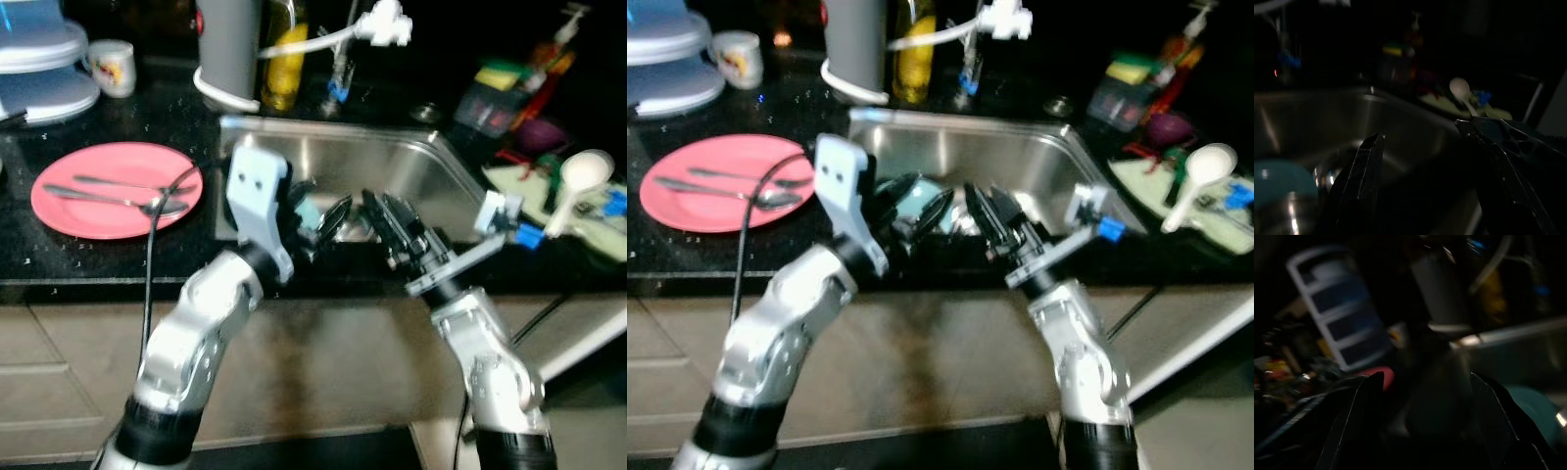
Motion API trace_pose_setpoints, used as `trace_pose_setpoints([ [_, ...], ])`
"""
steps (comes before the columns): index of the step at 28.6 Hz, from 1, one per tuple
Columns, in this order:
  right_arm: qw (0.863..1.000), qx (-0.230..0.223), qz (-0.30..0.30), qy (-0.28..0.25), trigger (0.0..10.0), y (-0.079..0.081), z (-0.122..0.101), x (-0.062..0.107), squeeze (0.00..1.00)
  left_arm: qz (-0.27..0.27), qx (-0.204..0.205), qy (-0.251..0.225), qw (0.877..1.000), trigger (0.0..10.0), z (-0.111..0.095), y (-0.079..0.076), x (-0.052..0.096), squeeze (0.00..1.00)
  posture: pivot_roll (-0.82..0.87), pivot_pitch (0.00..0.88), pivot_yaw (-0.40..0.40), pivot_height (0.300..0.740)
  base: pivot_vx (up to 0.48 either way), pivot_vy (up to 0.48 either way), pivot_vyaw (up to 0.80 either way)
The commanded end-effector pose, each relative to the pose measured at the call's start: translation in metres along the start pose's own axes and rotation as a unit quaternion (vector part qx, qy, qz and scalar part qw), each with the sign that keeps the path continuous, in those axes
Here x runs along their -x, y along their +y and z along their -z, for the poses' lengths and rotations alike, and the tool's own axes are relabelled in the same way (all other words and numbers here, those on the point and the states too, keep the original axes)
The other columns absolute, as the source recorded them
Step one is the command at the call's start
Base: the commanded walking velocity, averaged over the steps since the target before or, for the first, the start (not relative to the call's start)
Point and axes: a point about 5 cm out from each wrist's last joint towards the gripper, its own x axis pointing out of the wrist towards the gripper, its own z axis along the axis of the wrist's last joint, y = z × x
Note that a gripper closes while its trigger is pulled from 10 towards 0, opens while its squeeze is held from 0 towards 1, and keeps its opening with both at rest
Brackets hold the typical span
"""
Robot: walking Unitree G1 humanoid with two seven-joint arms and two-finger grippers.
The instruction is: Kitchen organization
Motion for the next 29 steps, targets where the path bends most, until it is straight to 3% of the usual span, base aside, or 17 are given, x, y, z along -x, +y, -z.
trace_pose_setpoints([
  [1, 1.0, -0.004, 0.017, 0.016, 10.0, -0.007, 0.008, 0.006, 0.0, -0.007, -0.004, 0.015, 1.0, 10.0, 0.007, 0.003, 0.005, 0.0, 0.16, 0.0, -0.18, 0.74, -0.285, 0.0, 0.0],
  [5, 0.996, 0.029, 0.061, 0.054, 10.0, -0.02, 0.022, 0.021, 0.0, -0.02, 0.007, 0.037, 0.999, 10.0, 0.021, 0.006, 0.015, 0.0, 0.15, 0.0, -0.177, 0.74, -0.276, 0.0, 0.0],
  [7, 0.987, 0.056, 0.132, 0.077, 10.0, -0.037, 0.032, 0.038, 0.0, -0.035, 0.007, 0.065, 0.997, 10.0, 0.037, 0.009, 0.028, 0.0, 0.15, 0.006, -0.176, 0.74, -0.131, 0.0, 0.0],
  [10, 0.981, 0.06, 0.168, 0.076, 10.0, -0.043, 0.034, 0.046, 0.0, -0.056, 0.006, 0.085, 0.995, 10.0, 0.05, 0.013, 0.042, 0.0, 0.15, 0.007, -0.174, 0.74, 0.0, 0.0, 0.0],
  [15, 0.98, 0.063, 0.172, 0.075, 10.0, -0.043, 0.034, 0.051, 0.0, -0.072, 0.006, 0.108, 0.992, 10.0, 0.066, 0.012, 0.06, 0.0, 0.14, 0.012, -0.171, 0.74, 0.0, 0.0, 0.0],
  [18, 0.978, 0.074, 0.179, 0.083, 10.0, -0.044, 0.035, 0.054, 0.0, -0.089, -0.016, 0.125, 0.988, 10.0, 0.075, 0.013, 0.071, 0.0, 0.13, 0.015, -0.17, 0.74, 0.0, 0.0, 0.0],
  [21, 0.976, 0.083, 0.181, 0.086, 10.0, -0.045, 0.035, 0.054, 0.0, -0.095, -0.014, 0.128, 0.987, 10.0, 0.077, 0.014, 0.075, 0.0, 0.13, 0.019, -0.17, 0.74, 0.0, 0.0, 0.0],
  [24, 0.965, 0.12, 0.204, 0.109, 10.0, -0.049, 0.04, 0.055, 0.0, -0.12, -0.004, 0.157, 0.98, 10.0, 0.093, 0.017, 0.09, 0.0, 0.11, 0.026, -0.166, 0.74, 0.0, 0.0, 0.0],
  [26, 0.957, 0.138, 0.226, 0.117, 10.0, -0.055, 0.04, 0.056, 0.0, -0.138, 0.011, 0.161, 0.977, 10.0, 0.098, 0.02, 0.093, 0.0, 0.11, 0.027, -0.165, 0.74, 0.0, 0.0, 0.0],
  [29, 0.948, 0.146, 0.259, 0.115, 10.0, -0.063, 0.038, 0.059, 0.0, -0.161, -0.002, 0.163, 0.974, 10.0, 0.102, 0.027, 0.095, 0.0, 0.11, 0.02, -0.167, 0.74, 0.0, 0.0, 0.0],
])
